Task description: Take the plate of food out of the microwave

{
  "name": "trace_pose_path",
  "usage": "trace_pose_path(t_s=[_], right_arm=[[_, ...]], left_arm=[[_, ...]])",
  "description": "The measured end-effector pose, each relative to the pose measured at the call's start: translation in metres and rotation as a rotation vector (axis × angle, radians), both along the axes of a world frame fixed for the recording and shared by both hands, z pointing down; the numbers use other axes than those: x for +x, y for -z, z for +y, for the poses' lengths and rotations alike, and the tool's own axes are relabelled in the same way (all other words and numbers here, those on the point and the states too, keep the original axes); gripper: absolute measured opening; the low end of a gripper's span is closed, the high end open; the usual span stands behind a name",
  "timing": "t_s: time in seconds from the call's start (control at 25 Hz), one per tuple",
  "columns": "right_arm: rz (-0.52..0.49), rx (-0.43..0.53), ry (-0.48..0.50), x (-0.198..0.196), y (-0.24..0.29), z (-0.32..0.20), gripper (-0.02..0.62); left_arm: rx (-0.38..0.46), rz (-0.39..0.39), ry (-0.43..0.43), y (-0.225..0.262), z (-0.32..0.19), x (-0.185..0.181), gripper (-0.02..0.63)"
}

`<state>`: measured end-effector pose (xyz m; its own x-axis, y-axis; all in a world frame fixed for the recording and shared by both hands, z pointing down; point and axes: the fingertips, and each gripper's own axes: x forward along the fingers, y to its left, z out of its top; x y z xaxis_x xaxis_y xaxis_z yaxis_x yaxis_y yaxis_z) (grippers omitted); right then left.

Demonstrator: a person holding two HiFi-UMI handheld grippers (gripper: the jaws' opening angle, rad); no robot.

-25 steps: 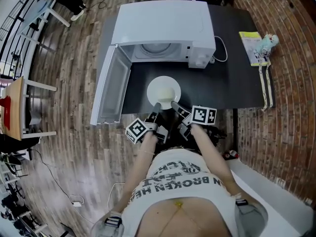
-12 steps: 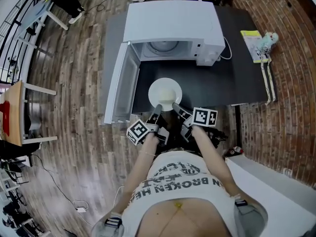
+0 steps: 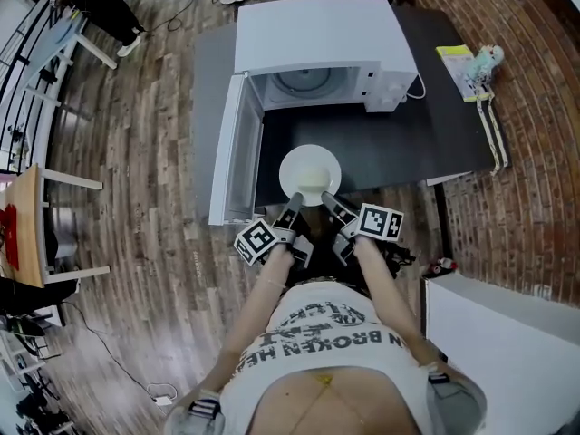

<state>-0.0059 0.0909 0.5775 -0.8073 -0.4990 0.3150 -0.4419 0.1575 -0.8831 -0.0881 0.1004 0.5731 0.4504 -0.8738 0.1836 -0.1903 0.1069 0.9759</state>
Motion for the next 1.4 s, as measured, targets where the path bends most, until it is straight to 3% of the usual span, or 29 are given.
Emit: trace_pose_path(t_s=[1.4], right_arm=[[-0.002,0.002,0.182,0.060,0.006,-0.029,0.063]], left_arm=[[0.019,-0.005,0.145,0.008,-0.015,0.064,0.014]])
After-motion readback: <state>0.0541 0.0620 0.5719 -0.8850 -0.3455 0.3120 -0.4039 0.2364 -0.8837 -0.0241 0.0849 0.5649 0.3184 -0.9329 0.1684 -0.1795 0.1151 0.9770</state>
